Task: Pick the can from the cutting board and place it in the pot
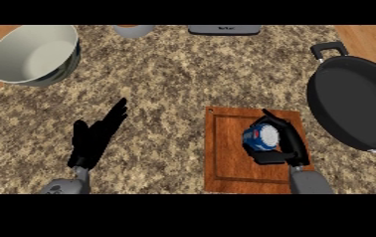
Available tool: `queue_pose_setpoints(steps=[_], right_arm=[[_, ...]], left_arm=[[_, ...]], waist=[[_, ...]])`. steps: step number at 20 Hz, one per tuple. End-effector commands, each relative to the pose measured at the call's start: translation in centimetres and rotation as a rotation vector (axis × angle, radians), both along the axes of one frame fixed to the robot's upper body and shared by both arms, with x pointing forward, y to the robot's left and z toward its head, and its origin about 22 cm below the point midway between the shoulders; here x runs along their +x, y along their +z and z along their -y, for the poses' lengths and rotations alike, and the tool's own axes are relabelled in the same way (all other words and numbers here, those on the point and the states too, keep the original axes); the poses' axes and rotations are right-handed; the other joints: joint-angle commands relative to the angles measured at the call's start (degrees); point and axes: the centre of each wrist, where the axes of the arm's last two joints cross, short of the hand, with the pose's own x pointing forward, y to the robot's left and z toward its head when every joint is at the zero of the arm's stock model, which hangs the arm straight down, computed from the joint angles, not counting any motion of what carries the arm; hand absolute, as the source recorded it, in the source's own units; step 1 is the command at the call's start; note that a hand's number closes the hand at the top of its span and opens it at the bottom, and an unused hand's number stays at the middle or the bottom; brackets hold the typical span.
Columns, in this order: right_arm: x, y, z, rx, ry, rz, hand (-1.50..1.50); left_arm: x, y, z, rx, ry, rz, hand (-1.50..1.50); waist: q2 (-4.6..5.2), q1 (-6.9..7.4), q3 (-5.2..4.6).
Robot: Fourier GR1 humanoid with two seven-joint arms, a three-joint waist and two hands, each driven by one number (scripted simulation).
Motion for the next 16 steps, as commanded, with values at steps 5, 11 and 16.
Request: queue_pose_setpoints(steps=[5,11,16], right_arm=[[-9.3,-1.6,13.1,-0.060,-0.487,0.055,1.50],[-19.4,0.1,21.8,-0.246,-0.841,0.105,1.50],[-24.7,1.6,24.6,-0.313,-0.904,0.136,1.50]], left_arm=[[-0.6,-0.3,-0.8,0.005,0.077,-0.012,0.00],[-0.6,0.0,-1.9,0.003,0.061,-0.019,0.00],[-0.8,0.3,0.0,0.010,0.023,-0.009,0.00]], waist=[[0.16,-4.47,0.66],[0.41,-3.69,0.59],[0.49,-0.98,0.57]])
